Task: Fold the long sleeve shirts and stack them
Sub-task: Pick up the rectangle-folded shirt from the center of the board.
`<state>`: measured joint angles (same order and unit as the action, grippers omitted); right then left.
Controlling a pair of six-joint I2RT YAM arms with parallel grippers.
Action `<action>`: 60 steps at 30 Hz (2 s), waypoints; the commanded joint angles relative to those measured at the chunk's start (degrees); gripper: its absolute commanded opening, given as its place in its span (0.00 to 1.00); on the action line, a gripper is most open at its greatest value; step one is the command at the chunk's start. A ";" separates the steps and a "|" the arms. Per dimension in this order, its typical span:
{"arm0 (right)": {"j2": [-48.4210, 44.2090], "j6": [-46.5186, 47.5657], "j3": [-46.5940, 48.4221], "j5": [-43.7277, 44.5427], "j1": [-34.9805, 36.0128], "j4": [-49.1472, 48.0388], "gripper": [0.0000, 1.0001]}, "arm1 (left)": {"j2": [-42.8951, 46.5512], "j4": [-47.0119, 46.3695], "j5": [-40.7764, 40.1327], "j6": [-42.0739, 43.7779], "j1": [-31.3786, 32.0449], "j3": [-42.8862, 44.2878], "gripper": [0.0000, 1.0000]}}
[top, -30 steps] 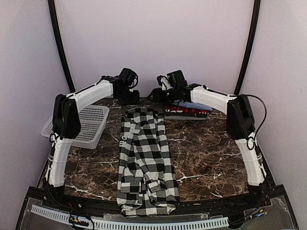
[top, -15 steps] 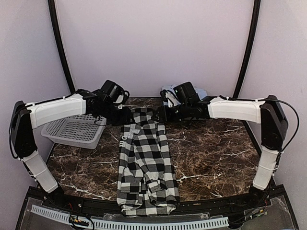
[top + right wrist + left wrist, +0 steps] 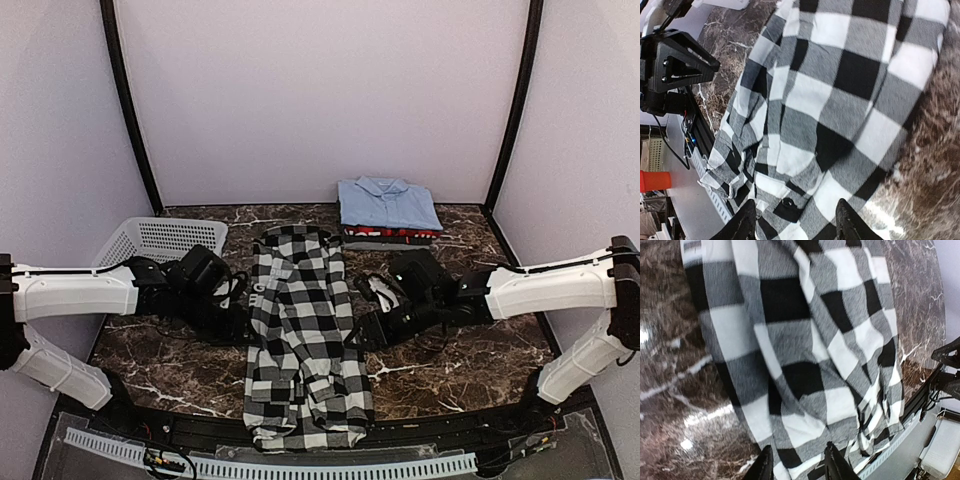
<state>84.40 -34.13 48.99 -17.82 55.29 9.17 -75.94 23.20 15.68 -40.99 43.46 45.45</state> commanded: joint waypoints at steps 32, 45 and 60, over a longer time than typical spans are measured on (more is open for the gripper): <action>0.42 -12.79 -20.54 -12.15 2.68 -19.52 0.69 | 6.02 -8.51 13.57 -10.61 4.44 -19.85 0.49; 9.11 -21.12 -22.12 -18.45 2.70 -35.03 0.60 | 2.39 -19.38 20.11 -13.20 4.90 -23.41 0.37; 14.13 -33.58 -24.14 -20.17 2.83 -50.98 0.42 | 2.26 -28.75 25.05 -17.46 5.33 -26.38 0.14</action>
<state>97.73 -64.99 25.10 -37.74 57.71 -37.04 -74.74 -2.04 38.57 -56.90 48.56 20.32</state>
